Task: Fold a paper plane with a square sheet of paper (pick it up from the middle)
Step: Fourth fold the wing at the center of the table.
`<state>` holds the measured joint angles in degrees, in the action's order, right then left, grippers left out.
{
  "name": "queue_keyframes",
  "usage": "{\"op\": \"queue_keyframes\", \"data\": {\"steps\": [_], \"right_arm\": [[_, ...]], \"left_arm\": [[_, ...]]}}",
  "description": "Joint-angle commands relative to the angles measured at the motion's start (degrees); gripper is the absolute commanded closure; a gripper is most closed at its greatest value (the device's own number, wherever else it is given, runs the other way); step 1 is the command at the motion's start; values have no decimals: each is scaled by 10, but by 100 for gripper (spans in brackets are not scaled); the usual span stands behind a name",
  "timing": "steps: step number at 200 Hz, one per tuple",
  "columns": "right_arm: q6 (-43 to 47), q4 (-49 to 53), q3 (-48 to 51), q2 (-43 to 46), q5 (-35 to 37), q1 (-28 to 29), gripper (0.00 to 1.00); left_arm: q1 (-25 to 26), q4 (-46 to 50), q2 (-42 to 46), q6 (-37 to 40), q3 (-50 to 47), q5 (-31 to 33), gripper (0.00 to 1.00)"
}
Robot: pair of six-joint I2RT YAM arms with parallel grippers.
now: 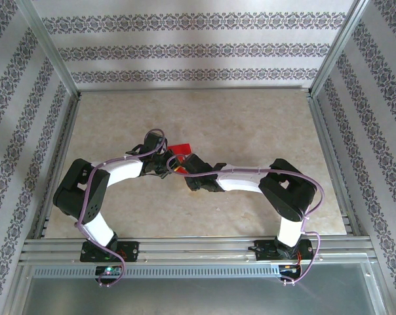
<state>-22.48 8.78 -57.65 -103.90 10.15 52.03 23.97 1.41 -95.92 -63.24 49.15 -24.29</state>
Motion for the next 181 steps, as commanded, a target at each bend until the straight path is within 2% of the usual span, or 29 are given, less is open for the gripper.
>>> {"op": "queue_keyframes", "data": {"steps": [1,95,181], "right_arm": [[6,7,-11,-3,15,8,65],[15,-2,-7,0,30,13,59],[19,2,-13,-13,38,14,69]], "left_arm": [[6,25,11,-13,14,7,95],[6,29,9,-21,16,8,95],[7,31,11,-23,13,8,94]]}}
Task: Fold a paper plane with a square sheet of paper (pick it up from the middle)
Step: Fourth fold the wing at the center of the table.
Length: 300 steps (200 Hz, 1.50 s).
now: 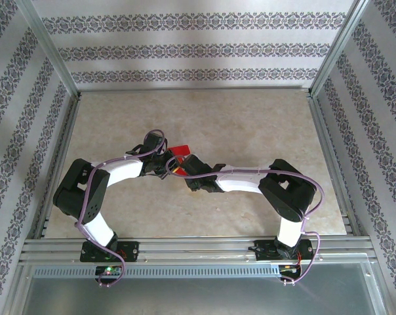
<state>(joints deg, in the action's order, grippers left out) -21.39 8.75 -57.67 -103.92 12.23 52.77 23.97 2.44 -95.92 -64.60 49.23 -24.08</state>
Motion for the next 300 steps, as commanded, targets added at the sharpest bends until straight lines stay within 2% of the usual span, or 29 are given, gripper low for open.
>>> {"op": "queue_keyframes", "data": {"steps": [1,68,111,210,261,300], "right_arm": [[8,2,-14,-13,17,7,69],[17,2,-21,-21,24,7,76],[28,2,-32,-28,35,7,68],[70,-12,-28,-29,76,13,67],[84,-18,-26,-34,71,19,72],[84,-22,-22,-37,56,19,80]], "left_arm": [[7,21,12,-10,12,6,94],[6,24,12,-9,15,3,94],[6,26,12,-9,17,1,94],[6,61,13,-17,44,4,91],[6,74,7,-15,54,5,91],[6,76,6,-13,55,5,91]]}}
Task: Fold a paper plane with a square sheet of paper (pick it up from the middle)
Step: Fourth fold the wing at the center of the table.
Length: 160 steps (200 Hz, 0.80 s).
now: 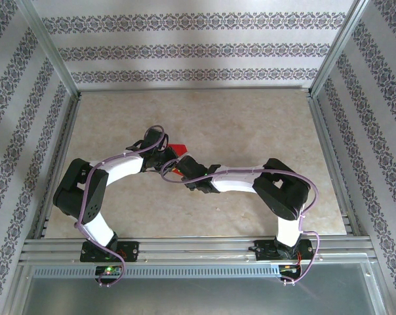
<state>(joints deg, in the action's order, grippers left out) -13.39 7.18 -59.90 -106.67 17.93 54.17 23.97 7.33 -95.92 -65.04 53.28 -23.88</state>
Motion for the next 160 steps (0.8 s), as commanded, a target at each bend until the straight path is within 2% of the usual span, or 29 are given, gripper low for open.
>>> {"op": "queue_keyframes", "data": {"steps": [1,49,85,127,160], "right_arm": [[4,-7,1,-10,-1,5,80],[-2,-10,2,-15,-20,5,87],[-5,-11,2,-13,-44,3,89],[-24,-18,6,-12,-132,-19,91],[-49,-31,16,-6,-212,-47,92]], "left_arm": [[6,27,6,-9,15,3,91],[2,37,14,0,19,6,90],[-16,53,31,13,22,12,80],[-57,91,79,42,26,37,68],[-71,97,110,55,14,50,60]]}}
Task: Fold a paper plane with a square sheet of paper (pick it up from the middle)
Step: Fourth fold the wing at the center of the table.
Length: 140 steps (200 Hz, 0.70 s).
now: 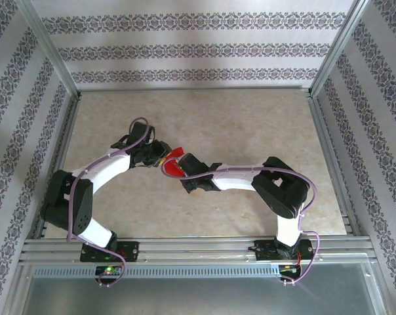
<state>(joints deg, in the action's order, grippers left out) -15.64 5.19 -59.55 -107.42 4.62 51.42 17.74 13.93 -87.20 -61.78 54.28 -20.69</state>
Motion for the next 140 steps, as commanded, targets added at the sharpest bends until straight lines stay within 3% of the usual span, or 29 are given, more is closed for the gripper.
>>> {"op": "queue_keyframes", "data": {"steps": [1,53,140], "right_arm": [[-27,-12,12,2,-82,-20,92],[-70,-43,27,4,-206,-68,92],[-116,-76,41,-2,-330,-122,92]], "left_arm": [[-9,31,24,23,3,18,60],[-5,-54,53,30,-64,-15,60],[41,-213,-5,12,-133,-52,76]]}}
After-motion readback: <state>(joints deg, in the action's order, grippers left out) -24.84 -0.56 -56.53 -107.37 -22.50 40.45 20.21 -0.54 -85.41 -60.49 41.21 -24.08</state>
